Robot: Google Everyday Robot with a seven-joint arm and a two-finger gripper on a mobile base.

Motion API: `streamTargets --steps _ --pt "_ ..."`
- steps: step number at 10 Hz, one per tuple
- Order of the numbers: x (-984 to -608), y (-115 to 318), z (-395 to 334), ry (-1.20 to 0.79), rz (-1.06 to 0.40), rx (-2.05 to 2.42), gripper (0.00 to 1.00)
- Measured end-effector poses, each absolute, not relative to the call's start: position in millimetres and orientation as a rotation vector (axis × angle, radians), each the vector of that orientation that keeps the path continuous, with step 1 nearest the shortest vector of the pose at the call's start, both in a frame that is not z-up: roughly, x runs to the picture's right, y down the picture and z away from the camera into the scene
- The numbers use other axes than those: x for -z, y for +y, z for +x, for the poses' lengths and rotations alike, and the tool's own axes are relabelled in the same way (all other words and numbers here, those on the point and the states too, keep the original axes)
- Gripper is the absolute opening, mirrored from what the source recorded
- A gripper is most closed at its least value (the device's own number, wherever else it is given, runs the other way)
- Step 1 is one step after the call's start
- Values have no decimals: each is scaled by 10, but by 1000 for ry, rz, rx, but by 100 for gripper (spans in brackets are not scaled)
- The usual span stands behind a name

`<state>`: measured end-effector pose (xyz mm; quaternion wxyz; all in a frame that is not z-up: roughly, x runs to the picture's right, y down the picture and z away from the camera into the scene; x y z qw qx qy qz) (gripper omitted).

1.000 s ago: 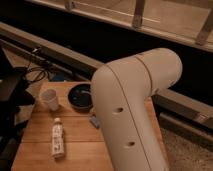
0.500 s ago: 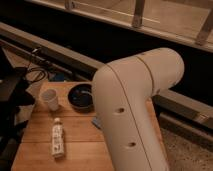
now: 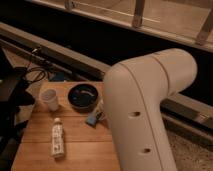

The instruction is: Wipe the white sponge on the table

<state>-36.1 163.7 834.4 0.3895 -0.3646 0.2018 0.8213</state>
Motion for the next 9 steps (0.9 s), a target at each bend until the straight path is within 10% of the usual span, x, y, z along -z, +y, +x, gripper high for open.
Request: streamTargets --steps 5,9 --pt "-7726 1595 -566 387 -1096 -1990 16" --pt "-7941 2001 -454 515 -1095 -1967 16"
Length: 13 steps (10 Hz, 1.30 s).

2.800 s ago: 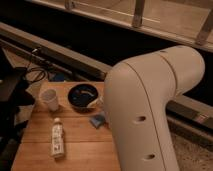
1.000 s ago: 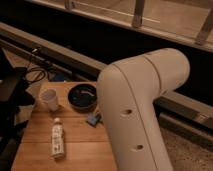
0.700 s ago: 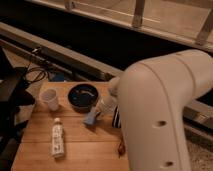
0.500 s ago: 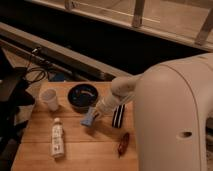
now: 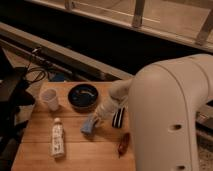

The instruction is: Wipe the white sponge on the table

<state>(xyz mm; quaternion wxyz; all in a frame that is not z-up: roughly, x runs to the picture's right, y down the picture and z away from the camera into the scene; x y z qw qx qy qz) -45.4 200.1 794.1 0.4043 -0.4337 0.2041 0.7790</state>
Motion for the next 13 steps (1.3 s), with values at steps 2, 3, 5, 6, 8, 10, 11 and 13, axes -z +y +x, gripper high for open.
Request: streamTargets --steps 2,3,5,6,8,10,11,13 --pt "-8192 2139 -294 566 -1047 -2004 16" --pt "-8276 2144 -251 567 -1020 -2026 16" --pt "-8347 2048 -185 546 -967 -2063 16" --pt "-8332 1941 -150 525 -945 -2080 16" --pt "-8231 1574 -192 456 -913 -2097 16" --pt "-8135 1307 -332 420 -921 -2080 16" --pt "-8108 1265 -404 411 -932 -2071 16" --pt "-8106 1337 -610 405 -971 -2024 16"
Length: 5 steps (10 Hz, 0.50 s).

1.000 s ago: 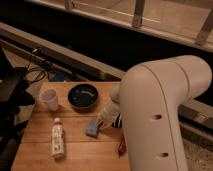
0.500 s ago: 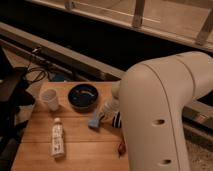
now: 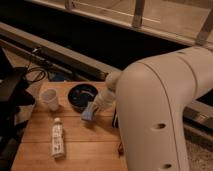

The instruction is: Wipe the white sponge on the table

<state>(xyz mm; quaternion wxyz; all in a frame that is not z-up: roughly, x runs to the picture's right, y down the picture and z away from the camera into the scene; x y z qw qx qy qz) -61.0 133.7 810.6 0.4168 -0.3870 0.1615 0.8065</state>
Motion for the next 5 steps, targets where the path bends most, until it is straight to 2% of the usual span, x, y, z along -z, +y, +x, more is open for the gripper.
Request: streamTargets --steps 3,5 --pt "-8088 1728 -607 453 -1008 -1977 16" --pt "-8050 1855 -359 497 -989 -1980 16"
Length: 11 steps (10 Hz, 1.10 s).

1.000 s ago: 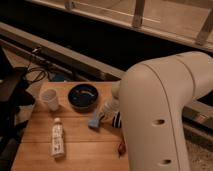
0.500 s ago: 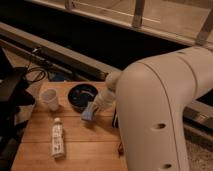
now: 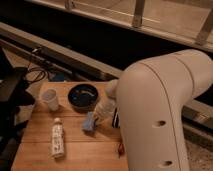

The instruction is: Wipe the white sponge on the table

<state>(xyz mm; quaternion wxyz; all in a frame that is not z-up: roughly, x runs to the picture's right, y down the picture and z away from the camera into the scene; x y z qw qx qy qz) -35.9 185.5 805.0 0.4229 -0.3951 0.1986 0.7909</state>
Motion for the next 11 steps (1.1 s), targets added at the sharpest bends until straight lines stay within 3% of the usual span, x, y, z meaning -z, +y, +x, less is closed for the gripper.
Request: streamTargets --steps 5,11 --pt "-8043 1664 263 490 -886 -2087 16" --pt "-8224 1390 -478 409 -958 -2012 16"
